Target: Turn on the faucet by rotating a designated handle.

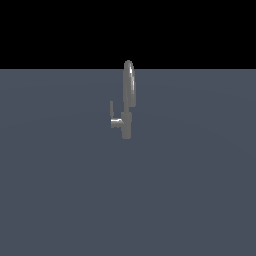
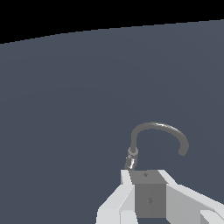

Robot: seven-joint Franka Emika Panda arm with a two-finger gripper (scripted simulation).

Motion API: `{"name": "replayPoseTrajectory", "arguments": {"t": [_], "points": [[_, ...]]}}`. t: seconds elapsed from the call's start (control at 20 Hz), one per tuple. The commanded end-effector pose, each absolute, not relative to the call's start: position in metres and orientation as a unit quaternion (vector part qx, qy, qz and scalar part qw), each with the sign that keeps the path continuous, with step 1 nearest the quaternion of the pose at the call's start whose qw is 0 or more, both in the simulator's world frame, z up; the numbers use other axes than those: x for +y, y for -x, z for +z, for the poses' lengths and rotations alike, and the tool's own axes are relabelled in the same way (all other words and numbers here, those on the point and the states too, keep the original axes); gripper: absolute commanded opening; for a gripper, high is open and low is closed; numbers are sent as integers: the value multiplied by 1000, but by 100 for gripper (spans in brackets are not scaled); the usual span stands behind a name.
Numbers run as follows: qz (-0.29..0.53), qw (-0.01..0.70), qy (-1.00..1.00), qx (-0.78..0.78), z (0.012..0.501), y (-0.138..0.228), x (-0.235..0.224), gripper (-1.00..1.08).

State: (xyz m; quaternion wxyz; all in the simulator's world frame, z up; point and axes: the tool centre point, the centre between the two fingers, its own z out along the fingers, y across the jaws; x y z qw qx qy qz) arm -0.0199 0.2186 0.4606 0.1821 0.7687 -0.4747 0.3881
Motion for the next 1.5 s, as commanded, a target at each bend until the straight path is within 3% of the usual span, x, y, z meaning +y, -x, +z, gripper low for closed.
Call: {"name": "replayPoseTrajectory", "arguments": {"t": [0.0,0.4,0.8,1.1,1.45], "points": [[383,190,-758,-492,427,-3,210,-100],[356,214,-721,-554,310,-62,158,-100],[323,230,-687,-609,210,-88,98,-100],[307,236,-671,-632,169,-93,71,-100],[303,238,-667,-638,159,-94,64,-100]]}}
